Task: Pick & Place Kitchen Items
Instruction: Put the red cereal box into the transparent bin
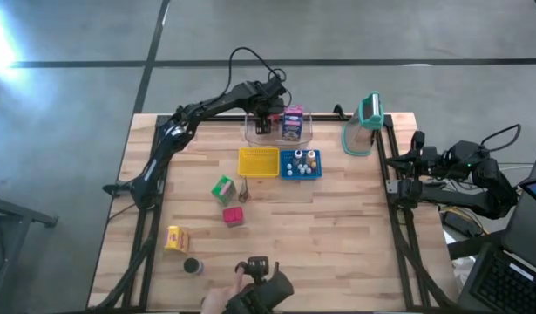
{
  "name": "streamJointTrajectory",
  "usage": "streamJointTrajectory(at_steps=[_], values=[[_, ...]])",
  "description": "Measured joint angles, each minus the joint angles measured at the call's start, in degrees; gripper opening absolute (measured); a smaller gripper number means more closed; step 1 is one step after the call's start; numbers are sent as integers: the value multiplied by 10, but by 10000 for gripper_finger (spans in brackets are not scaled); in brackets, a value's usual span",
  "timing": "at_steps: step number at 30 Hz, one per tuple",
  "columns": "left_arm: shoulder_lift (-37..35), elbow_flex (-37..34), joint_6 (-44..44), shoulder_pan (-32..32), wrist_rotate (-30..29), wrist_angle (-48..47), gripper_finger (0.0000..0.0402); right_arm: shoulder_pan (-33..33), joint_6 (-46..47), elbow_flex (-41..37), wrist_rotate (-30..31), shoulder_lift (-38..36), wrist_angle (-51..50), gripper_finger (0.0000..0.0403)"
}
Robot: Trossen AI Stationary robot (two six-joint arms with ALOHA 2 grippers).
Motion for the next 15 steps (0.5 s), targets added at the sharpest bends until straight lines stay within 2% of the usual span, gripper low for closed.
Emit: streamJointTrajectory(at_steps=[5,11,15], values=[[0,-3,-3,0,-33,-9,300,0,0,0,0,0,0,8],[0,-1,-2,-4,-35,-10,332,0,0,0,0,0,0,8],[0,-1,0,-8,-34,-10,337,0,0,0,0,0,0,8]])
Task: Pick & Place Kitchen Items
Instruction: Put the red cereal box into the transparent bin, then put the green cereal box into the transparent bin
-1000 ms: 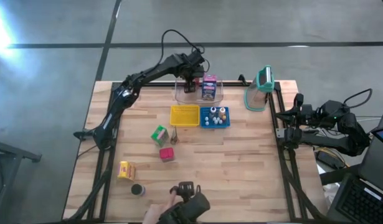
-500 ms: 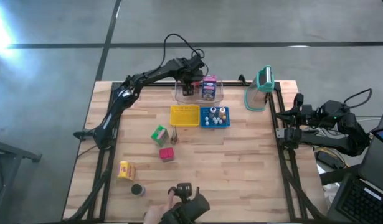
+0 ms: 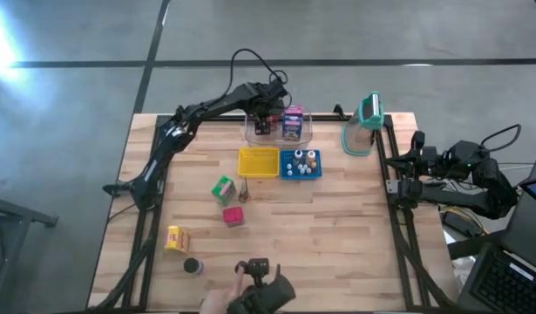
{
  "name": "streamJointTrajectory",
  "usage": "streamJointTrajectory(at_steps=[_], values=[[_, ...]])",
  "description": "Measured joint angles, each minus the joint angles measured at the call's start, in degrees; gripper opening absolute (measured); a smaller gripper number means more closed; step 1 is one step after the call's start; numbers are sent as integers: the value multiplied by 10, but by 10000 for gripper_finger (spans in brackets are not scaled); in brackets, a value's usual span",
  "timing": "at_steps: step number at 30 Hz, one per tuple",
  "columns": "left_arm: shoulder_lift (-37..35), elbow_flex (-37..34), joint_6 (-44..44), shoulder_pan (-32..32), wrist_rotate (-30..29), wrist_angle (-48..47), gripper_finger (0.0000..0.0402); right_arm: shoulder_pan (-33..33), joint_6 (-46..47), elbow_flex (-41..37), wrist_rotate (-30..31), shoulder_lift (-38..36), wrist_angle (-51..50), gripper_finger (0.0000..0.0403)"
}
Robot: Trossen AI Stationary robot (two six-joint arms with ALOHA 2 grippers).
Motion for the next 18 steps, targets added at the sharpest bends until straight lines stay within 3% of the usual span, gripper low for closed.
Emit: streamJointTrajectory(at_steps=[11,18], values=[[-50,0,-4,-6,-11,-24,335,0,0,0,0,0,0,8],[-157,0,-117,-6,19,-119,336,0,0,0,0,0,0,8]])
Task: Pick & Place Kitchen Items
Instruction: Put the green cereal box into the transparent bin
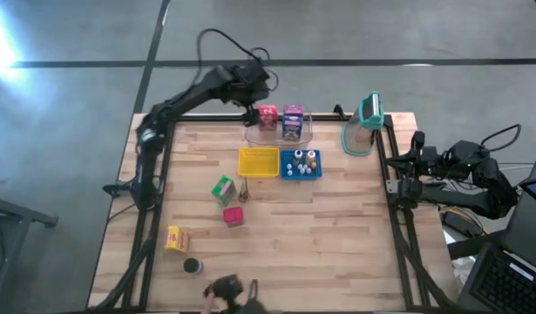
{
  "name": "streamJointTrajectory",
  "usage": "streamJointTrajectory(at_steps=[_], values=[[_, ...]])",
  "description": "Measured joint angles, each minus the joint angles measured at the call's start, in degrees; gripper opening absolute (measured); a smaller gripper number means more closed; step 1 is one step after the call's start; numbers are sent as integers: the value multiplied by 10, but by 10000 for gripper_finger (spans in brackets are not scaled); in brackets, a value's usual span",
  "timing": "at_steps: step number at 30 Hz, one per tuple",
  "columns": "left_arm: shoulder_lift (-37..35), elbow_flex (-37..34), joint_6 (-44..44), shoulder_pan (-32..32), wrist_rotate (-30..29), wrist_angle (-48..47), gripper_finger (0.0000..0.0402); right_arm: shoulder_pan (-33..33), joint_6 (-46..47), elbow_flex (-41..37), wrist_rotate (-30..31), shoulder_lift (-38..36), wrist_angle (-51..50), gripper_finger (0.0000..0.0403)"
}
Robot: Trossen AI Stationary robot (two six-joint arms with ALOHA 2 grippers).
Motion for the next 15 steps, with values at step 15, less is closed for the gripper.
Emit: streamJointTrajectory(at_steps=[15], values=[[-281,-139,-331,-78,90,-162,333,0,0,0,0,0,0,8]])
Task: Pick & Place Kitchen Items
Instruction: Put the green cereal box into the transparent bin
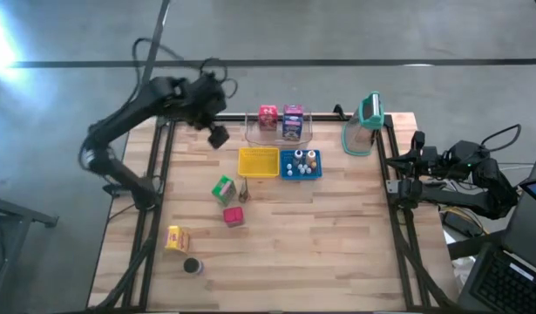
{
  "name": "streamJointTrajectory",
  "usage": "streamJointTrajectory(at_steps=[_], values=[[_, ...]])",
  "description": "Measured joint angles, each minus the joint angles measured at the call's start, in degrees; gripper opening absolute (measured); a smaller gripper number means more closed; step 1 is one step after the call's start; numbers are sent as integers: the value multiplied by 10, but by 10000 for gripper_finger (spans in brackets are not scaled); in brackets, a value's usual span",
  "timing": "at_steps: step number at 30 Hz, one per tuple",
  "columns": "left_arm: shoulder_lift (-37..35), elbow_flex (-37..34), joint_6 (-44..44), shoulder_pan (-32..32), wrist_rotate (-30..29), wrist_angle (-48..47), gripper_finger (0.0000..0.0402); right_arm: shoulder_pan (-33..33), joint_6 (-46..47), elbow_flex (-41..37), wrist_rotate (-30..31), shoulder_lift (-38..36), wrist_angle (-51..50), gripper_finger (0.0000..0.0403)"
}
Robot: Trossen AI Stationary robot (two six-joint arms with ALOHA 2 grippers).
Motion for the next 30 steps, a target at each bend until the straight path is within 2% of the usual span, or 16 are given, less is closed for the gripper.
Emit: streamJointTrajectory(at_steps=[7,11,16,20,30], values=[[-107,-131,-169,-102,-19,12,333,0,0,0,0,0,0,8],[-136,-189,-262,-161,-90,21,333,0,0,0,0,0,0,8],[-132,-251,-337,-203,-105,46,333,0,0,0,0,0,0,8],[-121,-297,-364,-224,-101,94,333,0,0,0,0,0,0,8],[-97,-350,-434,-241,-94,122,333,0,0,0,0,0,0,8]])
